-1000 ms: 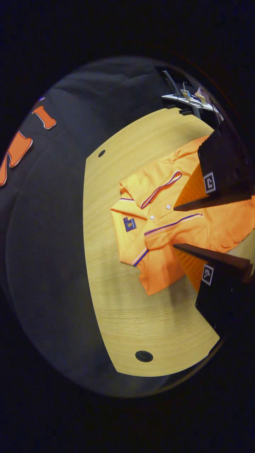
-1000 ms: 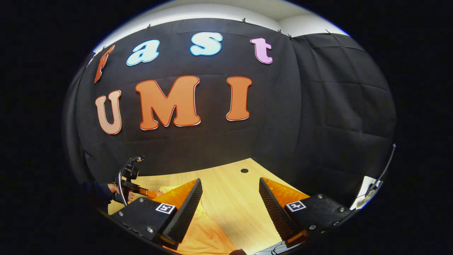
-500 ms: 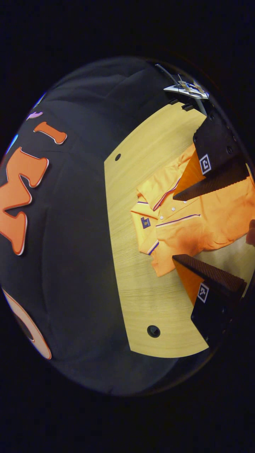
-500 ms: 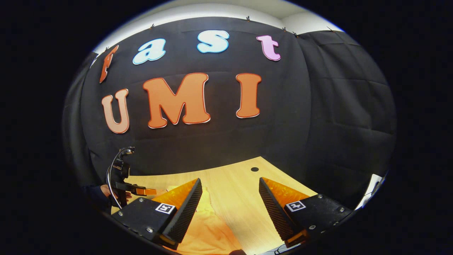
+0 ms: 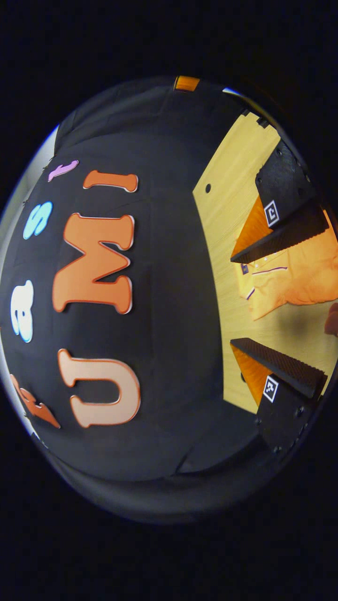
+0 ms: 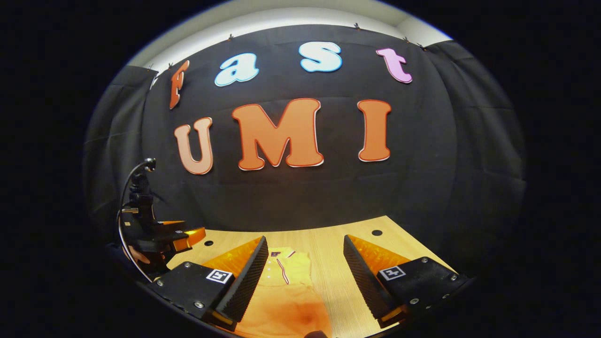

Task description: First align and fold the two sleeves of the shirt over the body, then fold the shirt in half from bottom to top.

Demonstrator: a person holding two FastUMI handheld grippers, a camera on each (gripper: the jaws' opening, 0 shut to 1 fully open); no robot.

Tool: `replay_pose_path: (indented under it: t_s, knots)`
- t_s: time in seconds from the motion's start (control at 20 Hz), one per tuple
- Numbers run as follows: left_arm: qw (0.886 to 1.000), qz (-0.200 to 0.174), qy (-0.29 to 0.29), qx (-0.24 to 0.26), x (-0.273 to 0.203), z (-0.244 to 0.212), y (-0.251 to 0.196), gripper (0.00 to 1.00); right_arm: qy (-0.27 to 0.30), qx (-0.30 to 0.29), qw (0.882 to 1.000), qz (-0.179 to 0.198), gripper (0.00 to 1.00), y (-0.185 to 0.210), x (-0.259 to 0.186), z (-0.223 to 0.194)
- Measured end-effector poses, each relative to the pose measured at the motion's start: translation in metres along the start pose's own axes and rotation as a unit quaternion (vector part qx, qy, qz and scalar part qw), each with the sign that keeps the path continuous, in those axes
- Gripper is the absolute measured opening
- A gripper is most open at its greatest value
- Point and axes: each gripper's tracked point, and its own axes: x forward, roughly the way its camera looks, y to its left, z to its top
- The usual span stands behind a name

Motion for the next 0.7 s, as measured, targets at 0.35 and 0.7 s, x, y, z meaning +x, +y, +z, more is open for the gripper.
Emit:
replay_pose_path:
  t_s: [0.35, 0.7]
  knots:
    - [0.985, 0.116, -0.127, 0.011, -0.125, 0.046, 0.016, 0.97, -0.051, -0.026, 0.995, 0.077, 0.98, 0.017, 0.0, 0.008]
    - [0.972, 0.142, -0.187, 0.03, -0.193, 0.039, 0.002, 0.96, -0.073, -0.053, 0.989, 0.119, 0.98, 0.032, 0.005, -0.007]
